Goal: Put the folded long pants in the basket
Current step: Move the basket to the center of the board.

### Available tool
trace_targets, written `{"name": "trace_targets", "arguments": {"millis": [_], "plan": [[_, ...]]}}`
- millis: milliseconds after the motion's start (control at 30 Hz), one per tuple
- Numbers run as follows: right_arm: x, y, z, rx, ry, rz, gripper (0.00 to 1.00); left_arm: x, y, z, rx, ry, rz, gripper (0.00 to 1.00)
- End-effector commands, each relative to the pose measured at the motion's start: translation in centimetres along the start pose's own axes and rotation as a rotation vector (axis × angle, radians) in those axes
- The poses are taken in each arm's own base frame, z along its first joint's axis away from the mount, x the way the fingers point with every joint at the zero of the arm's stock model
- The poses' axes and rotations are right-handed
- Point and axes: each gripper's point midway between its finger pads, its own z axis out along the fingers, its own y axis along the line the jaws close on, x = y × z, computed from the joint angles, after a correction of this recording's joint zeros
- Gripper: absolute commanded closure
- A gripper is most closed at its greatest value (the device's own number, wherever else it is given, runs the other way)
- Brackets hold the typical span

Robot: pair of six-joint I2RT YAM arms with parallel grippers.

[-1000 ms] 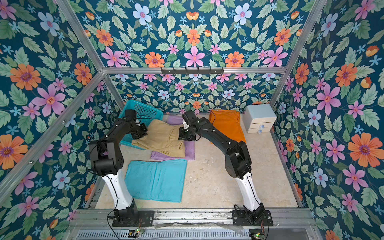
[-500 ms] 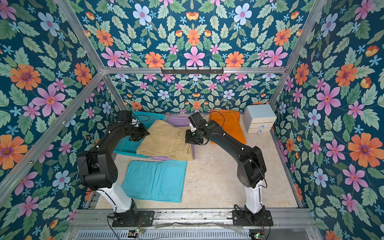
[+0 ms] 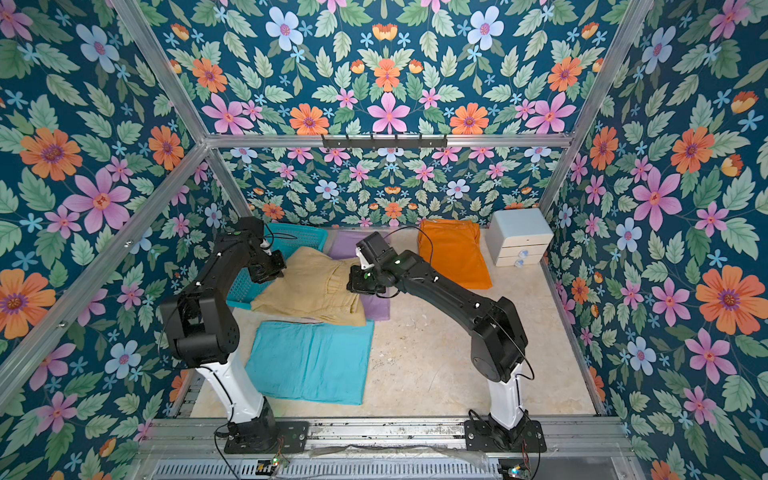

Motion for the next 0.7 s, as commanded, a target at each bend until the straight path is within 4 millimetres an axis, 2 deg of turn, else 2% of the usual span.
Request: {"name": "trace_targets", "arguments": {"millis": [0, 100, 233, 433, 567, 667], "plan": [[3.0, -1.2, 1.1, 0.111, 0.097, 0.025, 1.0, -1.8, 5.2, 1.4, -0.263, -0.087, -0.004, 1.0], [2.9, -2.2, 2.2, 0.153, 0.105, 0.037, 1.0, 0.5, 4.3, 3.5, -0.187, 0.003, 0.007, 1.0], [0.6, -3.8, 1.9, 0.16, 0.073, 0.084, 1.0, 2.4, -0.3, 6.0, 0.072, 0.141, -0.011, 1.0], [-3.8, -6.6, -0.9, 0.151, 0.007, 0.155, 1.0, 1.3, -6.2, 8.4, 0.314, 0.229, -0.111, 1.0], [-5.9, -8.0, -2.6, 0.168, -0.015, 0.162, 1.0, 0.3, -10.1, 8.5, 0.389, 0.228, -0.114, 1.0], [-7.2, -9.5, -3.5, 0.174, -0.03, 0.192, 1.0, 0.8, -13.5, 8.4, 0.441, 0.226, -0.07, 1.0]]}}
